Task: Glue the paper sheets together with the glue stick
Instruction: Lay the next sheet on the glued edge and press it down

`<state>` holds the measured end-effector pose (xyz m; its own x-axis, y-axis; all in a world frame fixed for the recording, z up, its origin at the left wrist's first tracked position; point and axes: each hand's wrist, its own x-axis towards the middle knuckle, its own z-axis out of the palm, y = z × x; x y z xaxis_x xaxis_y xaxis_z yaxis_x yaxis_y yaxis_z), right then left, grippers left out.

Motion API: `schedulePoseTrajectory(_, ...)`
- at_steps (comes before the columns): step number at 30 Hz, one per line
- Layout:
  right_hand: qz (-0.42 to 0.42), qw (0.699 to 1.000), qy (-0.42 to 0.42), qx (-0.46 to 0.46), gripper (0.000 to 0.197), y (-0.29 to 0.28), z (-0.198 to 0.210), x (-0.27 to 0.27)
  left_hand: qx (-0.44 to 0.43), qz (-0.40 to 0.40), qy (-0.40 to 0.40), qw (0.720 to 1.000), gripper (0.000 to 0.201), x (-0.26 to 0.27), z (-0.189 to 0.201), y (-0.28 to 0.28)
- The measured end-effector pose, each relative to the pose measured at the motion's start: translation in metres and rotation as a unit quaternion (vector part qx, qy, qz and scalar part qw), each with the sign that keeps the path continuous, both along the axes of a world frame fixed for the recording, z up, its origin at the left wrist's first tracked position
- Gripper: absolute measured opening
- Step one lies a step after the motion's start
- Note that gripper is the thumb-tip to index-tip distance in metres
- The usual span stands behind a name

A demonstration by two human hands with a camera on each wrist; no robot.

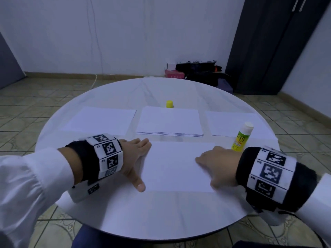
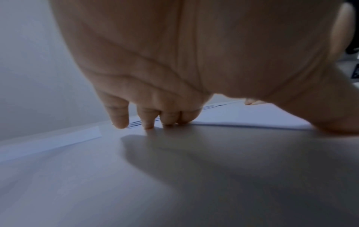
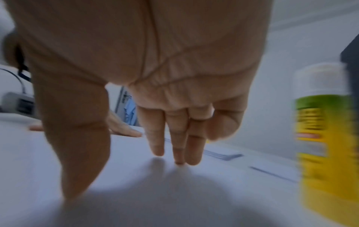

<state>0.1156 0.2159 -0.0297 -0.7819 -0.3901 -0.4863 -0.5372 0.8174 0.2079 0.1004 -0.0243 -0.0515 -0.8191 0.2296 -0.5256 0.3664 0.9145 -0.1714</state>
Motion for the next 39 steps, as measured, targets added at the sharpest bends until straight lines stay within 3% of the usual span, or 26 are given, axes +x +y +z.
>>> schedulePoseTrajectory(4, 0.122, 0.99, -0.065, -0.023, 0.054, -0.047, -0.005, 0.024, -0.016, 0.007, -0.003, 1.0, 0.138, 0.0, -0.002, 0.0)
schedulePoseTrajectory(8, 0.195, 0.977, -0.048, -0.069, 0.048, -0.092, -0.015, 0.027, -0.014, 0.027, 0.006, 1.0, 0.14, 0.0, -0.007, 0.002)
schedulePoseTrajectory(11, 0.181, 0.98, -0.039, -0.067, 0.05, -0.109, -0.016, 0.013, -0.04, 0.008, 0.017, 0.999, 0.131, 0.007, -0.004, 0.012)
schedulePoseTrajectory(15, 0.149, 0.986, -0.062, -0.045, 0.069, -0.107, -0.012, 0.0, -0.041, -0.001, 0.018, 0.999, 0.129, 0.009, 0.002, 0.013)
schedulePoseTrajectory(19, 0.086, 0.993, -0.069, -0.048, 0.097, -0.081, -0.008, -0.012, -0.02, 0.037, -0.001, 0.999, 0.14, 0.002, -0.004, 0.003)
schedulePoseTrajectory(24, -0.011, 0.996, -0.088, -0.019, 0.121, -0.026, -0.003, -0.03, -0.024, 0.017, 0.0, 1.0, 0.139, -0.001, -0.004, 0.0)
schedulePoseTrajectory(34, -0.087, 0.99, -0.107, 0.012, 0.129, 0.036, -0.002, -0.035, -0.089, -0.009, 0.009, 0.996, 0.141, -0.005, 0.004, 0.011)
schedulePoseTrajectory(39, -0.079, 0.992, -0.101, 0.015, 0.128, 0.033, -0.002, -0.035, -0.042, -0.011, 0.008, 0.999, 0.14, -0.003, 0.006, 0.045)
